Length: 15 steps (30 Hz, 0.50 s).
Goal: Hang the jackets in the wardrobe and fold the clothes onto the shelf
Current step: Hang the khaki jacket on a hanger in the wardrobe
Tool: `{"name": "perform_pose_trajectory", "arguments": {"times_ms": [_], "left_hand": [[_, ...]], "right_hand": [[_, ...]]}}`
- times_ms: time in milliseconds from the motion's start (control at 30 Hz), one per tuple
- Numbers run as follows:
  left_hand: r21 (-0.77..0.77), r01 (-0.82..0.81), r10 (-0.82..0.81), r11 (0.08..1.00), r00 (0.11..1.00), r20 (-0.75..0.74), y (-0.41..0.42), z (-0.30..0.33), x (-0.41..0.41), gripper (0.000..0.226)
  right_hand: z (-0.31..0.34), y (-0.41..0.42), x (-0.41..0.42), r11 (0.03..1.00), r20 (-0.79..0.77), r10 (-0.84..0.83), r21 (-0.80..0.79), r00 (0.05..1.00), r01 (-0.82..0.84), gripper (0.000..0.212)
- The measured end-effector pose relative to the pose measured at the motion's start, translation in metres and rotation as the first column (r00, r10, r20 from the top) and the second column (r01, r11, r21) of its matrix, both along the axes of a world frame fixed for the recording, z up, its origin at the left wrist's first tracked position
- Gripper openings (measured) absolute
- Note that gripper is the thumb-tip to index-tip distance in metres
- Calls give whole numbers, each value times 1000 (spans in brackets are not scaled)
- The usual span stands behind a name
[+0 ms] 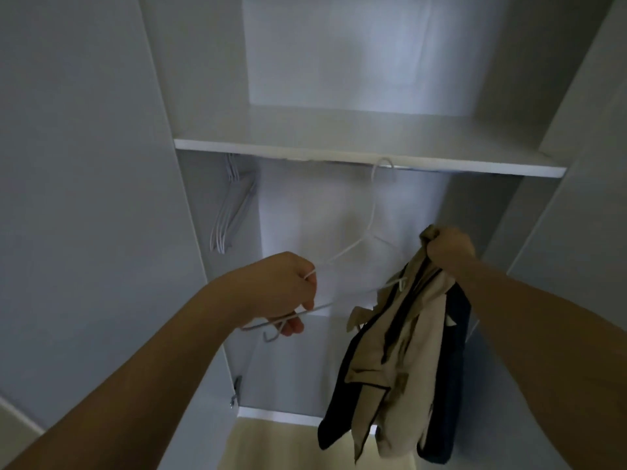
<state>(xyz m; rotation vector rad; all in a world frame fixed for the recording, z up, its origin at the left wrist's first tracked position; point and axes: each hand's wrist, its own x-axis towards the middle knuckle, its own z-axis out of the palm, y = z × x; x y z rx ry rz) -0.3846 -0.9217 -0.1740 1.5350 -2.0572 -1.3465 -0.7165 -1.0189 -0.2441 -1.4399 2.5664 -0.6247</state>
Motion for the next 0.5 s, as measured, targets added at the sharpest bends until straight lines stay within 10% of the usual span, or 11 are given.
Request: {"name": "perform_pose_trajectory", "arguments": {"times_ms": [133,500], "left_hand": [[-72,65,-64,995,998,7,32,25,-5,20],[-200,103,-97,974,994,43,72,51,-20,21]], "right_hand": [[9,15,-16,973,339,-118,-149,933,177,20],[56,52,-33,970,185,17,-241,983,29,36]]}}
